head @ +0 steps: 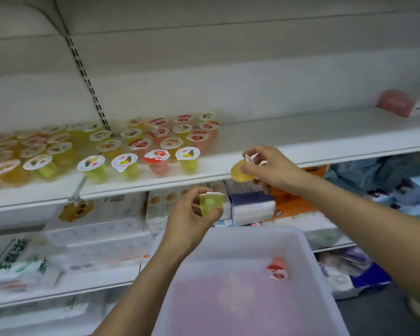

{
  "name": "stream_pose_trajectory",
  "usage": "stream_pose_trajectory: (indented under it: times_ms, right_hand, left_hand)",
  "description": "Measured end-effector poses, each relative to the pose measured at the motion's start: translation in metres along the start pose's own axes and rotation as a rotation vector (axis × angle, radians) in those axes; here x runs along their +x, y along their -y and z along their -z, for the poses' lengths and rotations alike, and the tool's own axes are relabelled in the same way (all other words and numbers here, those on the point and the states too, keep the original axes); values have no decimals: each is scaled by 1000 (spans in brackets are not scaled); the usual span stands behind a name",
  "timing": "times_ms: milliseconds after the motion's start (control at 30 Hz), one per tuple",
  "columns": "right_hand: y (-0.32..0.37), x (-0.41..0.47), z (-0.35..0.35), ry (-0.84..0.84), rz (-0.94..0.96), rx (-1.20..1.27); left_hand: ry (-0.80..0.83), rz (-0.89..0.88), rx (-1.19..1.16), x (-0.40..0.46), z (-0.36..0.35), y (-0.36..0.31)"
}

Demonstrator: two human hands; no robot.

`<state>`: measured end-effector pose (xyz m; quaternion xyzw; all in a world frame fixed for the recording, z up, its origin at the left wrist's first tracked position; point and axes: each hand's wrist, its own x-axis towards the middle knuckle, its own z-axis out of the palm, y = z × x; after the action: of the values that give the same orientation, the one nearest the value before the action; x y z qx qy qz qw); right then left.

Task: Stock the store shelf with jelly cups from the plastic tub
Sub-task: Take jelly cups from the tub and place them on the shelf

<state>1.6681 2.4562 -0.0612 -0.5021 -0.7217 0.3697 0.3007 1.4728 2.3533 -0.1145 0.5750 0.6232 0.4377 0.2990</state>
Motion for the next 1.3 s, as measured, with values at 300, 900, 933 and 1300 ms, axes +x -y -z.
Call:
stream_pose_trajectory:
  times_ms: [300, 900, 933, 1300]
  right_hand:
    - [30, 115, -22, -185, 52, -405]
    - [59, 4, -49, 157, 228, 181]
    - [57, 6, -47, 109, 218, 214]
    - [23, 51, -50, -170, 101, -138]
  left_hand:
    - [-92, 3, -74, 22, 35, -15]
    - [-139, -61, -118, 44, 42, -45]
    - [-121, -73, -99, 45, 41, -45]
    - [-279, -389, 981, 82, 54, -21]
